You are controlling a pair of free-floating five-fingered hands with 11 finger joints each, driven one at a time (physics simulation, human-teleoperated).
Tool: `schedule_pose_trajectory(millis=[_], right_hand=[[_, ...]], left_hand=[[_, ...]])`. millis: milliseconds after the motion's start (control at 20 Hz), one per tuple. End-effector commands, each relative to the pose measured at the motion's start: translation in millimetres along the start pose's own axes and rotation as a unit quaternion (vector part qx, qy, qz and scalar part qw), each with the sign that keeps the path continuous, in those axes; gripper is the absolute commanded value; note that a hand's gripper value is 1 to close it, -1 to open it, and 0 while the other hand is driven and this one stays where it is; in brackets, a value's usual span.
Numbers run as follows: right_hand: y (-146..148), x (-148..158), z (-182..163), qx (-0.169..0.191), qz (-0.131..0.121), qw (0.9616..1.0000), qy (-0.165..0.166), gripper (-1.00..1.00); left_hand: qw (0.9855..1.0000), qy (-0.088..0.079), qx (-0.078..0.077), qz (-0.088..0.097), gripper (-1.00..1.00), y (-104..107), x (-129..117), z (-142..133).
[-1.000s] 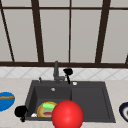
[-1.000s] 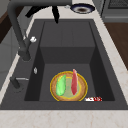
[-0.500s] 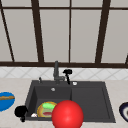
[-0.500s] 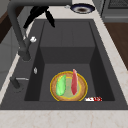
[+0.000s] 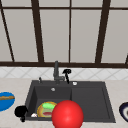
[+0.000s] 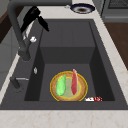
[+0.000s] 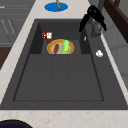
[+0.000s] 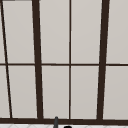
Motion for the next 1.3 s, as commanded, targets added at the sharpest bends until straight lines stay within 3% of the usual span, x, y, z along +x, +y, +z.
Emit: schedule_pose_trajectory(millis=[0,400,650,700,750,900,1050,1150,1250], right_hand=[[-2.5,2.6,-21.8,0.055,0.004,0.9985,0.002,-1.00],[-20.1,3.6,-68.0,0.115,0.003,0.9931,0.022,-1.00],[-4.4,10.1,-109.2,0.139,0.005,0.9899,0.027,-1.00],[-2.1,10.2,-111.7,0.145,0.001,0.9891,0.026,1.00],[0.2,9.1,-112.8,0.143,0.008,0.9895,0.022,1.00],[11.9,-4.4,-116.9,0.120,-0.004,0.9926,0.017,1.00],[22.7,-17.0,-117.2,0.155,-0.039,0.9872,-0.005,1.00],[27.1,-20.8,-123.4,0.164,-0.036,0.9855,-0.022,1.00],[22.6,-22.3,-132.8,0.208,-0.045,0.9764,-0.034,1.00]], left_hand=[[1.0000,0.000,0.000,0.000,0.00,0.0,0.0,0.0],[1.0000,0.000,0.000,0.000,0.00,0.0,0.0,0.0],[1.0000,0.000,0.000,0.000,0.00,0.0,0.0,0.0],[1.0000,0.000,0.000,0.000,0.00,0.0,0.0,0.0],[1.0000,0.000,0.000,0.000,0.00,0.0,0.0,0.0],[1.0000,0.000,0.000,0.000,0.00,0.0,0.0,0.0],[1.0000,0.000,0.000,0.000,0.00,0.0,0.0,0.0],[1.0000,0.000,0.000,0.000,0.00,0.0,0.0,0.0],[1.0000,0.000,0.000,0.000,0.00,0.0,0.0,0.0]])
